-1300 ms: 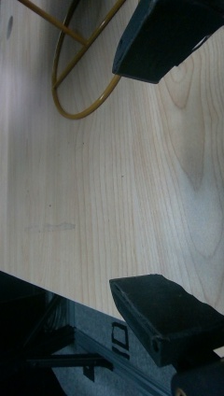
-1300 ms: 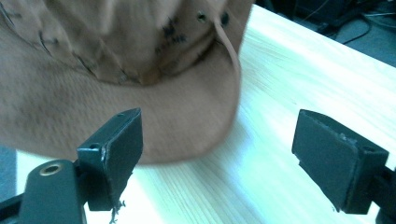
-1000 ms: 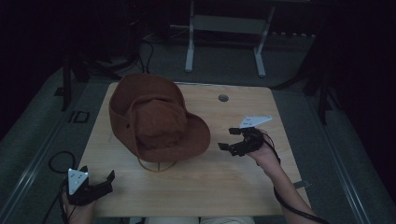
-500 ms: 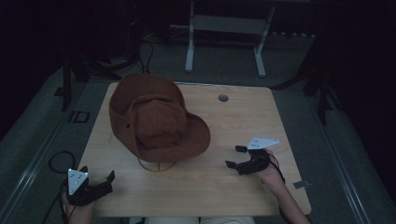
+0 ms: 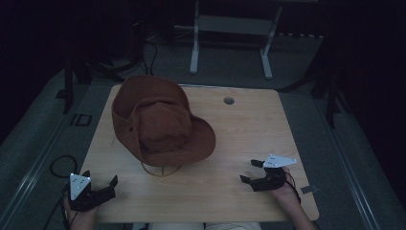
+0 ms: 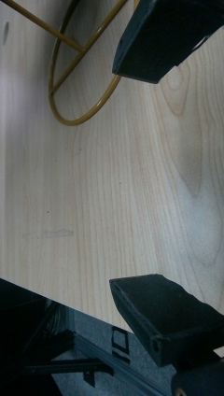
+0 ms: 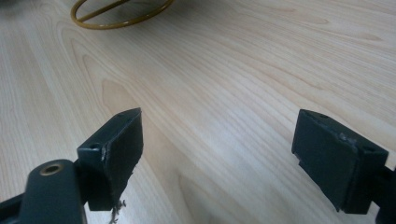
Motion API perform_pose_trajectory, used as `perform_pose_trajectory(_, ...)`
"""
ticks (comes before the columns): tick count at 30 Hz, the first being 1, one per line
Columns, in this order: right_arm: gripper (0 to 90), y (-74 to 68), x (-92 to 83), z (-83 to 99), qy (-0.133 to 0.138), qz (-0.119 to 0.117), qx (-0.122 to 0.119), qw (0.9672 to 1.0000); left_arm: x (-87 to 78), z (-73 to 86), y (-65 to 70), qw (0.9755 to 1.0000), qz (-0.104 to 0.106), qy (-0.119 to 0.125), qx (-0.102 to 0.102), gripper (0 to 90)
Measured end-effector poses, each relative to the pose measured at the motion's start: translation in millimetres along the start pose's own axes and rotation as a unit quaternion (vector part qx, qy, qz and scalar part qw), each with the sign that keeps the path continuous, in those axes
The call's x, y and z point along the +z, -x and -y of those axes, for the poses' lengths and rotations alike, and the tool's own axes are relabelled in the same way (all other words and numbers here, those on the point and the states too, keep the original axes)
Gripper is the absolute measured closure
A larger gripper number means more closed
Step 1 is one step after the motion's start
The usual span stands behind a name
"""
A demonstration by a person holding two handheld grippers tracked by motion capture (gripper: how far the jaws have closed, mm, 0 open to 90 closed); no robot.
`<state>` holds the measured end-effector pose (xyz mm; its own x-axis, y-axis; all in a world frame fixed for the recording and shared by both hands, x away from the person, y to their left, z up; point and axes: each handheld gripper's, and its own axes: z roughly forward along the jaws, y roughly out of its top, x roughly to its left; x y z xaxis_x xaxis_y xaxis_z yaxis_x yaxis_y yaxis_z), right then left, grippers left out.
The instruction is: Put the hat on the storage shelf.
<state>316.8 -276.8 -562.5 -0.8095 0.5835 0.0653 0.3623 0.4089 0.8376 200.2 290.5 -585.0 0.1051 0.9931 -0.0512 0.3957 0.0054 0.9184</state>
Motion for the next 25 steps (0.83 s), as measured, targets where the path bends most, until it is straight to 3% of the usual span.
perform_pose_trajectory(9, 14.7, -2.0, -12.5, 16.4, -0.002, 0.020, -0.024, 0.9995, -0.8, 0.1, -1.2, 1.0000, 0.000, 0.001, -0.002, 1.9)
perform_pose_trajectory(13, 14.2, 0.1, -21.3, 22.3, -0.003, 0.042, -0.040, 0.9983, -0.8, 0.2, -1.2, 1.0000, -0.001, 0.000, -0.002, 1.9)
perform_pose_trajectory(16, 14.2, 3.2, -27.1, 25.8, 0.004, 0.049, -0.034, 0.9982, -0.9, -0.1, -0.9, 1.0000, 0.000, -0.001, -0.002, 1.9)
perform_pose_trajectory(25, 14.1, 2.5, -24.7, 26.5, -0.004, 0.052, -0.054, 0.9972, -0.5, 0.3, -2.1, 1.0000, -0.001, -0.001, -0.005, 1.9)
